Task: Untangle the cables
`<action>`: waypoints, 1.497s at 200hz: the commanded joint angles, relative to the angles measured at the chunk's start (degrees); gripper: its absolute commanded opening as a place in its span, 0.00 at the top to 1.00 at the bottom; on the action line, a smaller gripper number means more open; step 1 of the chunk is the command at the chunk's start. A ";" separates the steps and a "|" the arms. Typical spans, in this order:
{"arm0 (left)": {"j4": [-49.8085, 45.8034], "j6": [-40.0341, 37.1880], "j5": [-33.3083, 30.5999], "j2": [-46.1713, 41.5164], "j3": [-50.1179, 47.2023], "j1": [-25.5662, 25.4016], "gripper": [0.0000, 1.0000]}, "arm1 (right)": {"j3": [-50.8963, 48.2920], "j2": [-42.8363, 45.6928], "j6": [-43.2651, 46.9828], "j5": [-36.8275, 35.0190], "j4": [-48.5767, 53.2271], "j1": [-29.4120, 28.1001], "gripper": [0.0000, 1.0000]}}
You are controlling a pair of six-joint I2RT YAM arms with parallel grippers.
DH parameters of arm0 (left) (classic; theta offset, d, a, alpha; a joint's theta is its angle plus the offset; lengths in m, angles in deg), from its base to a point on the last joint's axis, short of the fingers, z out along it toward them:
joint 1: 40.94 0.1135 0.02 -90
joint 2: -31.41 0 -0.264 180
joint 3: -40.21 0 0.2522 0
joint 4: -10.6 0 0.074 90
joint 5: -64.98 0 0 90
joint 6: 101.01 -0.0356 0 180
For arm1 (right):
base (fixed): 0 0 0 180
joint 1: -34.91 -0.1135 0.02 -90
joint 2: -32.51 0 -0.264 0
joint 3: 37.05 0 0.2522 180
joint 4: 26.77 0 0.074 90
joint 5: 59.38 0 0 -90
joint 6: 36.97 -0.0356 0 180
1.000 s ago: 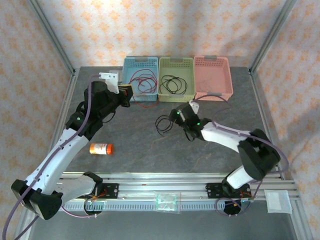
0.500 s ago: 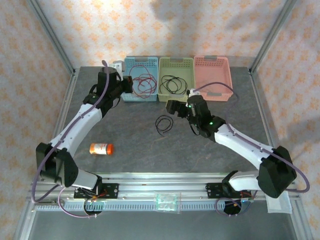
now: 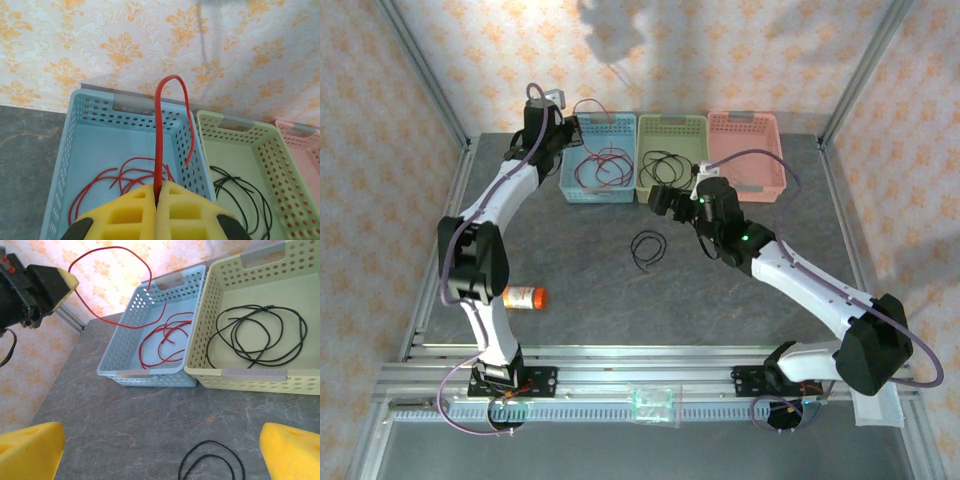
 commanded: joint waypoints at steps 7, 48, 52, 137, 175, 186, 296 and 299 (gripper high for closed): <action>-2.83 -1.12 2.28 6.64 8.94 0.07 1.00 | 1.60 0.72 1.05 -2.20 3.17 -0.40 0.00; -11.18 -1.43 -1.68 17.54 22.75 0.04 1.00 | 0.37 1.00 0.92 -0.18 4.49 -0.40 0.00; -11.77 -1.45 -2.10 18.35 23.62 0.04 1.00 | 0.32 0.85 0.87 -0.02 4.61 -0.40 0.00; -15.61 -2.40 -2.06 21.45 23.63 0.04 0.53 | 2.00 -1.91 -4.26 -9.29 13.73 -0.45 0.06; -14.64 -2.92 -2.38 14.64 17.18 -0.20 0.31 | 4.90 -7.44 -7.76 -16.87 22.65 -1.26 0.06; -14.05 -3.30 -2.20 11.70 14.55 -0.53 0.29 | 5.42 -8.98 -8.08 -16.99 24.05 -1.73 0.07; 6.54 4.28 -1.81 -30.33 -41.84 -6.76 0.27 | 8.53 -23.35 -15.96 -8.54 22.21 -5.85 0.45; 7.24 5.15 -1.70 -31.21 -43.28 -6.88 0.27 | 8.81 -23.73 -16.06 -8.36 22.21 -5.91 0.46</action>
